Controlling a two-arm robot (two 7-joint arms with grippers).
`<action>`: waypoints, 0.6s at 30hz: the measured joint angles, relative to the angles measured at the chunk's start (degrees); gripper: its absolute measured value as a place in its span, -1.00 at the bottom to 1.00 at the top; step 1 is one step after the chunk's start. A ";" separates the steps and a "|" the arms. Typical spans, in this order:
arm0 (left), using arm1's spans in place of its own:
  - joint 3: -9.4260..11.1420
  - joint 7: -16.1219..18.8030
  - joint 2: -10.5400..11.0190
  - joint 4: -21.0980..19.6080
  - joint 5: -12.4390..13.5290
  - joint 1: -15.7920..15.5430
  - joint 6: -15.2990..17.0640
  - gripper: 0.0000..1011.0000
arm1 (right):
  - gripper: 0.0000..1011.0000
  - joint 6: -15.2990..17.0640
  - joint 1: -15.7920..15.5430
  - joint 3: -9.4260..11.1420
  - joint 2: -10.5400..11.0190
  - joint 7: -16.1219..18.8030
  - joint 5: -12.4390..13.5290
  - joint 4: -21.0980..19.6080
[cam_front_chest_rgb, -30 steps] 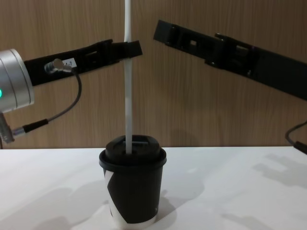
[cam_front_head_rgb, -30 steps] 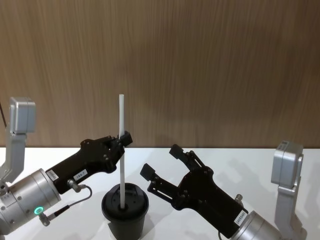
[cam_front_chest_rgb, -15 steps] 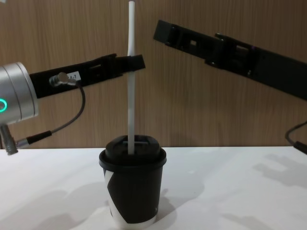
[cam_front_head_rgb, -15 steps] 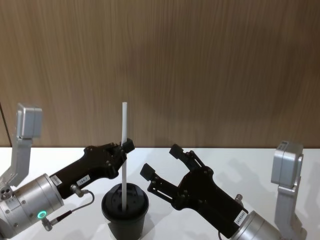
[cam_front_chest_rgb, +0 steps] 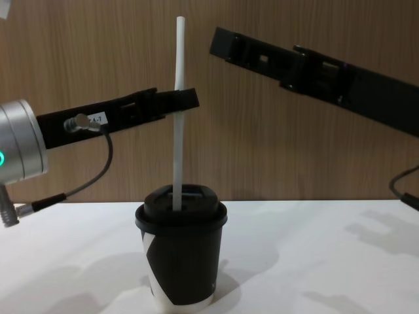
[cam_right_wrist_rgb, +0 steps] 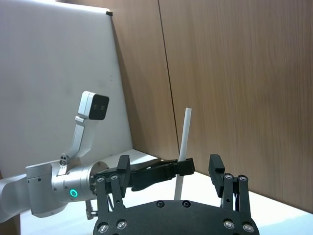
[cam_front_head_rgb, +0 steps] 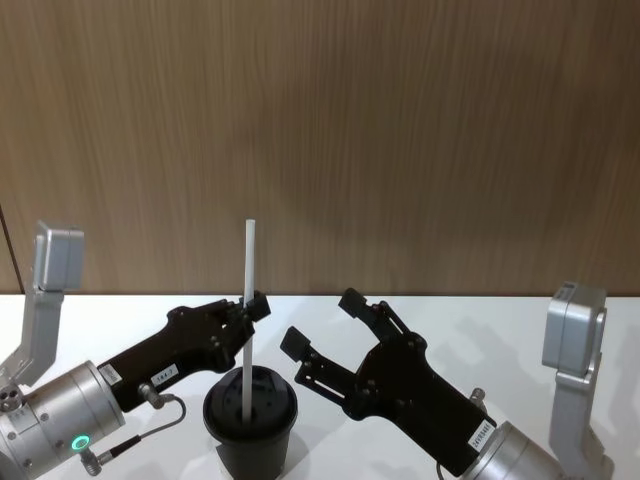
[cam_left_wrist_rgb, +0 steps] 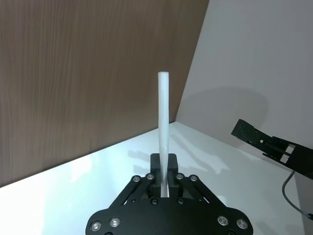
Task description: Pick up the straw with one hand, pass it to the other hand, and insert it into the cup.
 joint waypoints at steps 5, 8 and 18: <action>0.02 -0.36 0.43 -0.50 -0.16 0.51 -0.17 -0.63 | 0.98 0.00 0.00 0.00 0.00 0.00 0.00 0.00; 0.02 -0.52 0.60 -0.82 -0.22 0.80 -0.38 -0.45 | 0.98 0.00 0.00 0.00 0.00 0.00 0.00 0.00; -0.66 -0.59 1.29 -2.64 -0.37 2.21 -1.35 0.18 | 0.98 0.00 0.00 0.00 0.00 0.00 0.00 0.00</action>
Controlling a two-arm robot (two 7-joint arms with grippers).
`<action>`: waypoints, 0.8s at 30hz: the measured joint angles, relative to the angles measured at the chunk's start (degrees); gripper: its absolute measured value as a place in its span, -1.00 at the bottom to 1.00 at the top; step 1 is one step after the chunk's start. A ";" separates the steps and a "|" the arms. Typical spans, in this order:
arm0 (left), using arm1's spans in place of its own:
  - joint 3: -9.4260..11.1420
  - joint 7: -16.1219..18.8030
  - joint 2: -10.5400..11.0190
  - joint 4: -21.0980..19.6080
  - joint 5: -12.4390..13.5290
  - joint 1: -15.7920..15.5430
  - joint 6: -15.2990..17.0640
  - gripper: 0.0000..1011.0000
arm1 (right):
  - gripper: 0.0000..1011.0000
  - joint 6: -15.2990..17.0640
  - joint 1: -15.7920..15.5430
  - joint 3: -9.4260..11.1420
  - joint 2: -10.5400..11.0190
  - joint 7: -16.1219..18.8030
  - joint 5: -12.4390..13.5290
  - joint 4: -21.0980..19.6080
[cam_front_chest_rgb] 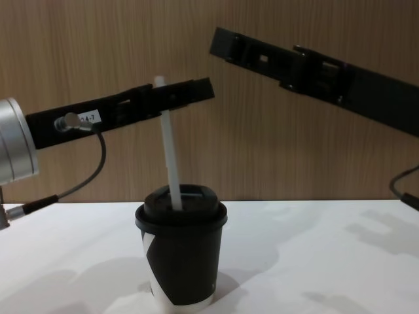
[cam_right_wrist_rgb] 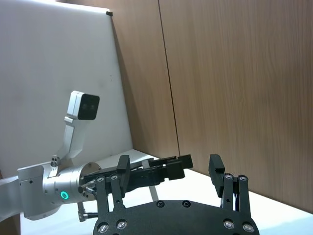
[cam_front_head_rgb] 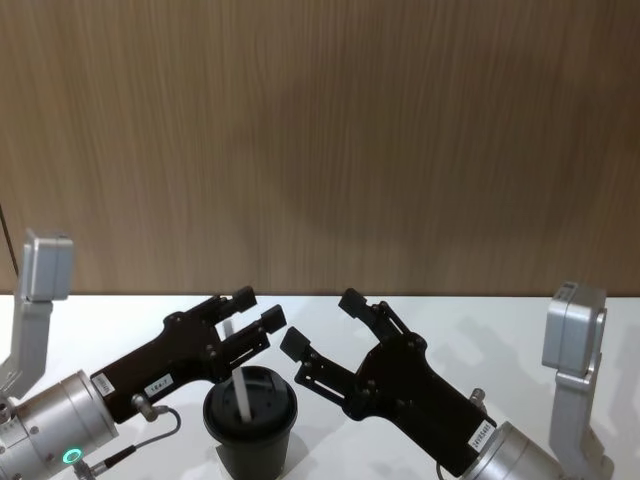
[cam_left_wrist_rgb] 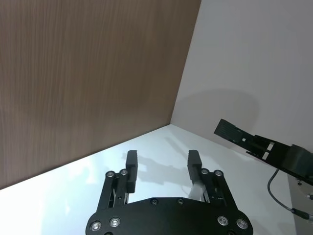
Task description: Pick up the straw with one hand, pass it to the other hand, and insert it into the cup.
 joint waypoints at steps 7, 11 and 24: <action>-1.15 0.49 0.91 -2.27 0.11 1.76 -1.10 0.57 | 0.98 -0.08 0.07 -0.07 0.16 0.01 0.01 -0.06; -2.02 1.03 1.56 -3.71 0.30 3.03 -1.78 0.80 | 0.98 -0.11 0.15 -0.14 0.46 0.11 0.06 -0.34; -4.36 2.82 2.91 -7.21 0.73 6.60 -2.92 0.98 | 0.98 0.78 0.25 -0.29 2.14 0.68 0.60 -1.18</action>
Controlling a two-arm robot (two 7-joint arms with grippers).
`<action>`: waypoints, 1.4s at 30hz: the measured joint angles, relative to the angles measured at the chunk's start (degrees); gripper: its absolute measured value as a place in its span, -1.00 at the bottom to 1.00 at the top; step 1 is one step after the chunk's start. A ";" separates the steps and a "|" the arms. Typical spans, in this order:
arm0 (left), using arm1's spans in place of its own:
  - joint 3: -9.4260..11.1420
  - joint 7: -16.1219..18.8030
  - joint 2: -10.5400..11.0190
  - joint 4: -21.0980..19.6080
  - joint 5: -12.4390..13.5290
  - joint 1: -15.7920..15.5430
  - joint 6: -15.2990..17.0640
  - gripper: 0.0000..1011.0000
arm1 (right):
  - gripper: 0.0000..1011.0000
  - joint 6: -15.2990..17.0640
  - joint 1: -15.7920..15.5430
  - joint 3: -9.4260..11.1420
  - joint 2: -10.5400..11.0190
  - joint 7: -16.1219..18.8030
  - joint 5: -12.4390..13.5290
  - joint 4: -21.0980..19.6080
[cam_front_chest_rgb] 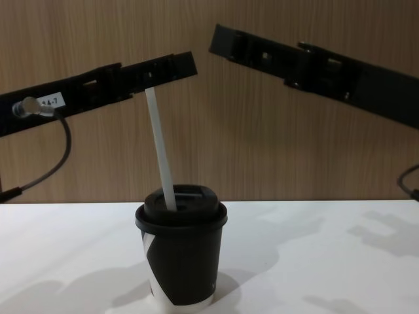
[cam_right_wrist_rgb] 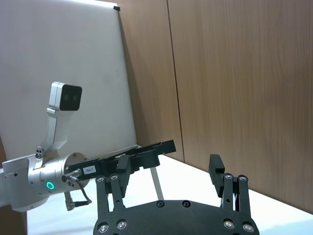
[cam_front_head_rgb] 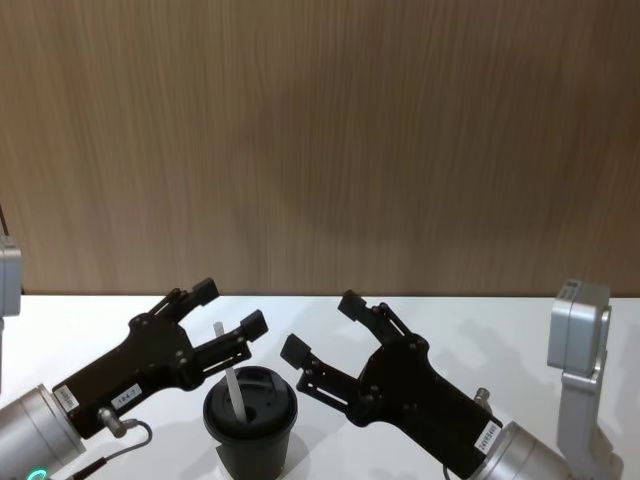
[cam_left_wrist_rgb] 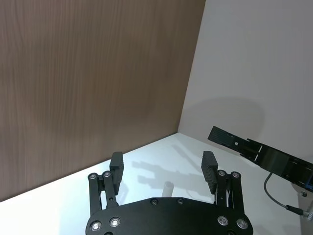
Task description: Pick up the straw with one hand, pass it to the other hand, and insert it into the cup.
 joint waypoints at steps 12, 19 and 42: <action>-0.95 0.87 0.70 -1.40 0.69 1.52 0.57 0.98 | 0.98 1.21 -0.34 -0.06 1.82 -0.17 0.15 -0.50; -1.17 0.95 1.29 -1.77 1.18 1.93 1.45 0.98 | 0.98 2.02 -1.55 0.43 3.35 -1.02 0.07 -1.13; -1.16 2.47 2.08 -3.42 2.78 3.67 2.89 0.98 | 0.98 2.69 -3.68 1.58 6.50 -1.57 1.09 -1.77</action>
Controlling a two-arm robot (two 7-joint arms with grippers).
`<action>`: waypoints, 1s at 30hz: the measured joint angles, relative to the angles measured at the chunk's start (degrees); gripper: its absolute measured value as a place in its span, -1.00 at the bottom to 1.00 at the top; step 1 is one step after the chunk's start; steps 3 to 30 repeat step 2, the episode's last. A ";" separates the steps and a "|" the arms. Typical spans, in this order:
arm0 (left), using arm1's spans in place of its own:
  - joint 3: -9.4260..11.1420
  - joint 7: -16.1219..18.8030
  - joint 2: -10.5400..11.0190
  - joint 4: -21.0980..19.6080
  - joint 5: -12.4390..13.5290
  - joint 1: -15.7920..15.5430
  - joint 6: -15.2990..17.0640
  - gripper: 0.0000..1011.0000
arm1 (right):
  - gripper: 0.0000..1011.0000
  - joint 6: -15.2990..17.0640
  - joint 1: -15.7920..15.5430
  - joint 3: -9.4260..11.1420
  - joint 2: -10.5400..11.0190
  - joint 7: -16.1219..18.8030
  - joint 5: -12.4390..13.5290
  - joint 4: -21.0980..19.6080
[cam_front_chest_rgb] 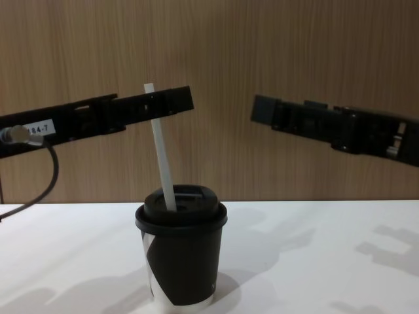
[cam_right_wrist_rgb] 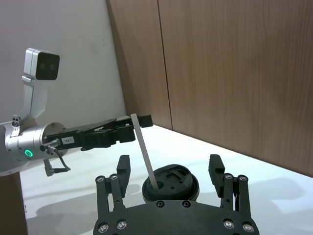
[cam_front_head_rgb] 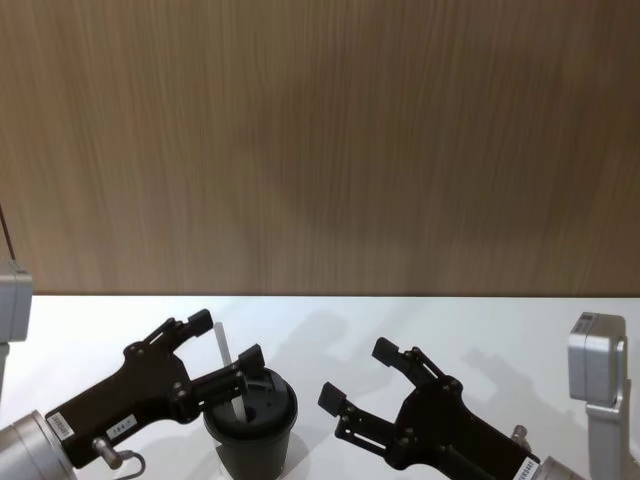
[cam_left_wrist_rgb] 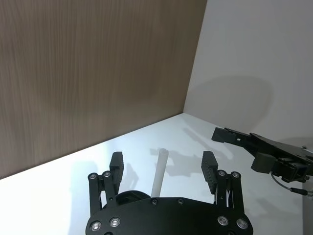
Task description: Pick up the straw with one hand, pass it to the other hand, and insert it into the cup.
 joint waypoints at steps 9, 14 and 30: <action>0.00 0.25 -0.03 -0.19 0.16 0.19 0.04 0.98 | 0.98 0.00 -0.04 0.04 0.10 0.03 0.08 0.00; 0.00 0.25 -0.03 -0.19 0.16 0.19 0.04 0.98 | 0.98 0.00 -0.04 0.04 0.10 0.03 0.08 0.00; 0.00 0.25 -0.03 -0.19 0.16 0.19 0.04 0.98 | 0.98 0.00 -0.04 0.04 0.10 0.03 0.08 0.00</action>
